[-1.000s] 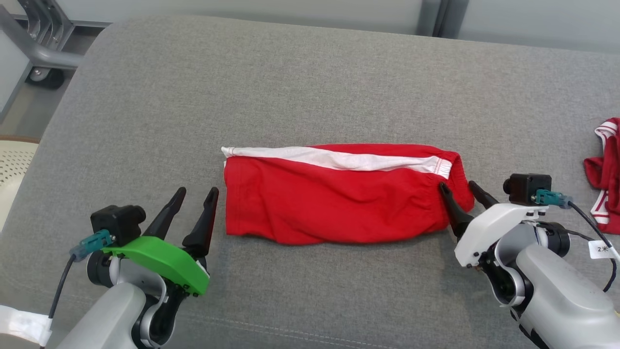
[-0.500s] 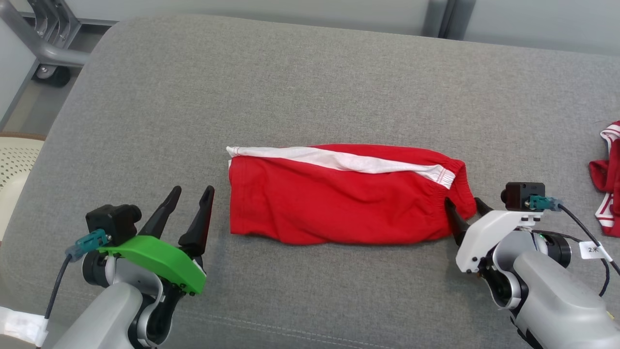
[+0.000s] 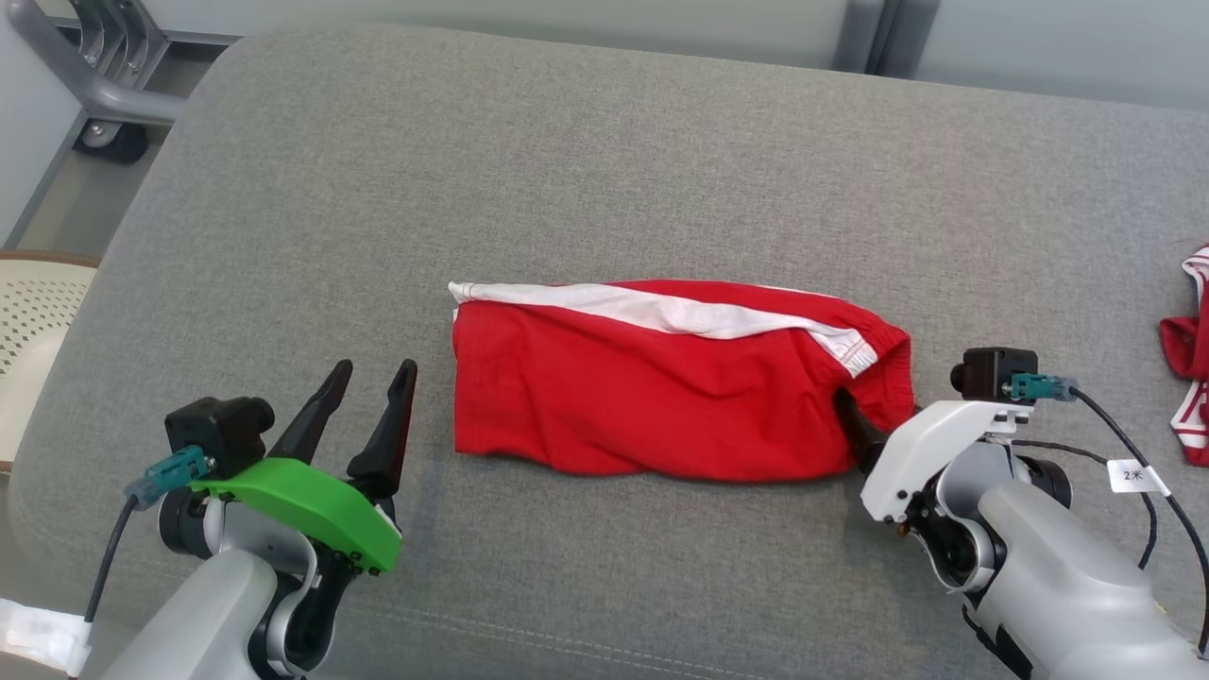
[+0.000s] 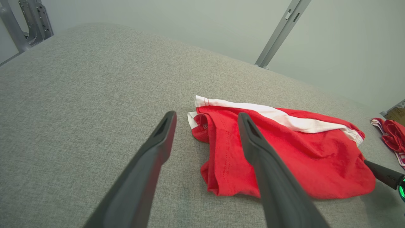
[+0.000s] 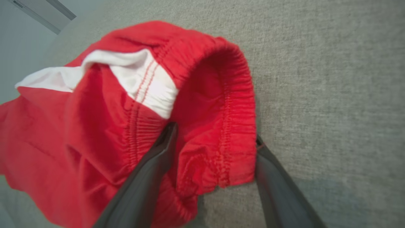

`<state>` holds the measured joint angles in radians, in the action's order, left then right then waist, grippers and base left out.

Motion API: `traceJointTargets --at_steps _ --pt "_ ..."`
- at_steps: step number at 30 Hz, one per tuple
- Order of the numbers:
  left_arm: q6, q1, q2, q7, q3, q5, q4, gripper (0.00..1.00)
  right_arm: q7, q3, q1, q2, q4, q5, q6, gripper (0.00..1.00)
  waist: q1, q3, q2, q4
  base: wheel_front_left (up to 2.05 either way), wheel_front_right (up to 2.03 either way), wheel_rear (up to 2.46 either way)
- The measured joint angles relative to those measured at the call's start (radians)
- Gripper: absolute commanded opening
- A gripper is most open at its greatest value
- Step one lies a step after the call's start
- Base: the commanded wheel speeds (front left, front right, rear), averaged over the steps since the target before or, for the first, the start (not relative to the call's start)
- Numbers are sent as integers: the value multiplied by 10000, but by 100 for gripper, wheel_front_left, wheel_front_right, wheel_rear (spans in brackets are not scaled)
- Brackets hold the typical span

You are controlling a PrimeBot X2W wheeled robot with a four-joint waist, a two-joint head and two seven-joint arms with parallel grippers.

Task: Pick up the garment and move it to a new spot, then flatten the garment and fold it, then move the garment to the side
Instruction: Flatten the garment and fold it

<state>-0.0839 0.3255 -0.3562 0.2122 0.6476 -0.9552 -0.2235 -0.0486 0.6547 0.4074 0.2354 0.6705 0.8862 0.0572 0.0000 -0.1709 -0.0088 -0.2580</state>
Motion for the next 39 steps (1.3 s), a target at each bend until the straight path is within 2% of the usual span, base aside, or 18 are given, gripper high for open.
traceJointTargets --at_steps 4,5,6,7,8,14,19,25,31,39 --pt "-8 -3 0 0 -2 0 12 100 146 79 156 -190 194 67 -249 100 0 24 0 -41 0 0 0" --pt "-36 -6 -2 0 -4 0 17 100 153 84 169 -230 232 90 -311 82 0 30 0 -47 0 0 0" --pt "-46 -7 -2 0 -4 0 23 100 155 84 176 -261 274 121 -337 40 0 37 0 -52 0 0 0" --pt "-46 -9 -2 0 -4 0 31 100 155 84 193 -284 328 127 -389 14 0 43 0 -55 0 0 0" --pt "-46 -11 -2 0 -4 0 36 100 155 84 207 -299 385 127 -395 0 0 49 0 -56 0 0 0" --pt "-63 -32 -15 0 -17 0 63 100 192 -25 253 -443 631 299 -598 0 0 73 0 -42 0 0 0" --pt "-88 -128 -40 0 -56 0 104 100 -297 -349 256 -380 688 311 -686 0 0 72 0 4 0 0 0" --pt "-127 -219 -134 4 -278 0 150 100 -717 -606 297 236 757 303 -748 0 0 78 0 195 0 0 0" --pt "-128 -224 -159 61 -314 109 349 100 -1020 -671 297 1116 779 130 -840 0 0 133 0 517 0 0 0" --pt "-132 -346 -169 58 -249 199 430 100 -1164 -679 296 1204 297 130 -1191 0 0 315 0 804 0 0 0"
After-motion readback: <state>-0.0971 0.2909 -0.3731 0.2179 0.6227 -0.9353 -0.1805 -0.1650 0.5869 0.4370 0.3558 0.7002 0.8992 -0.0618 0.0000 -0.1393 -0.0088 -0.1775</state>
